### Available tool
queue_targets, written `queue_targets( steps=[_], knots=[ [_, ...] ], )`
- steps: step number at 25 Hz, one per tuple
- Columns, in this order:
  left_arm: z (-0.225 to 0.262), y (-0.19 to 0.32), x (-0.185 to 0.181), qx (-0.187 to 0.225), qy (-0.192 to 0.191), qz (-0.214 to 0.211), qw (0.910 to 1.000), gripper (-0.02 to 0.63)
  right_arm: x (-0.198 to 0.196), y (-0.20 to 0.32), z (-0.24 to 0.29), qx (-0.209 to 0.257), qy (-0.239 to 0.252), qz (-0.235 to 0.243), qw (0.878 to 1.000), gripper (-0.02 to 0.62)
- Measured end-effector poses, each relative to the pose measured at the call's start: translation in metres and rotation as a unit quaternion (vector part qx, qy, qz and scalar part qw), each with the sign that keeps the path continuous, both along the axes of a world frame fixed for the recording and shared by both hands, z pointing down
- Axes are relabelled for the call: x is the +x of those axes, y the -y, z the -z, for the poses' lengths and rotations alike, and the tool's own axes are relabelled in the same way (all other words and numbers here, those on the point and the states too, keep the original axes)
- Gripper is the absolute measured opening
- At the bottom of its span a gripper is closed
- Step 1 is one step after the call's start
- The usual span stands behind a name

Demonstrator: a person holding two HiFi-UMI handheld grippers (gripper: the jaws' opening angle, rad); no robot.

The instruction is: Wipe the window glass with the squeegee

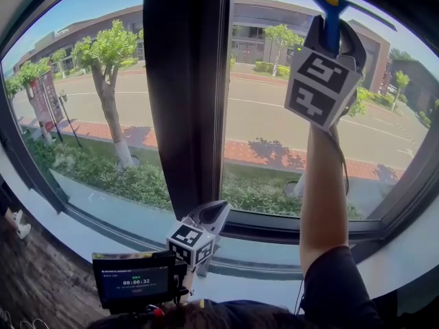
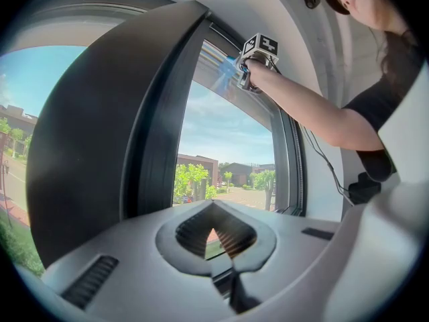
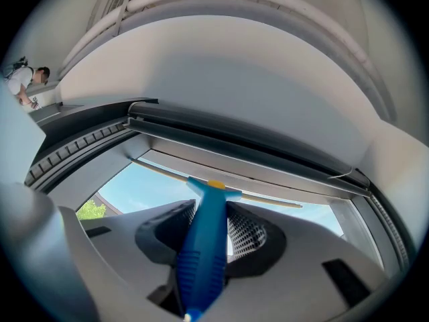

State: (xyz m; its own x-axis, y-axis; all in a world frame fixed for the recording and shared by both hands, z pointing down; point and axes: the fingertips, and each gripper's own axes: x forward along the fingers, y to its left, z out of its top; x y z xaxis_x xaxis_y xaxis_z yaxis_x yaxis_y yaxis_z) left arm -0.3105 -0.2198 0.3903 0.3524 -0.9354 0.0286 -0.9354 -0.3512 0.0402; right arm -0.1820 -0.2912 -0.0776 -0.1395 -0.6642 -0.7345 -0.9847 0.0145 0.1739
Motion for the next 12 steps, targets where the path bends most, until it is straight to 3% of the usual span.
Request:
queue_targets(
  steps=[12],
  knots=[
    [0.011,-0.023,0.009,-0.001,-0.006,-0.003,1.0,0.002,0.004,-0.02,-0.026,-0.019,-0.003,0.002,1.0,0.143]
  ],
)
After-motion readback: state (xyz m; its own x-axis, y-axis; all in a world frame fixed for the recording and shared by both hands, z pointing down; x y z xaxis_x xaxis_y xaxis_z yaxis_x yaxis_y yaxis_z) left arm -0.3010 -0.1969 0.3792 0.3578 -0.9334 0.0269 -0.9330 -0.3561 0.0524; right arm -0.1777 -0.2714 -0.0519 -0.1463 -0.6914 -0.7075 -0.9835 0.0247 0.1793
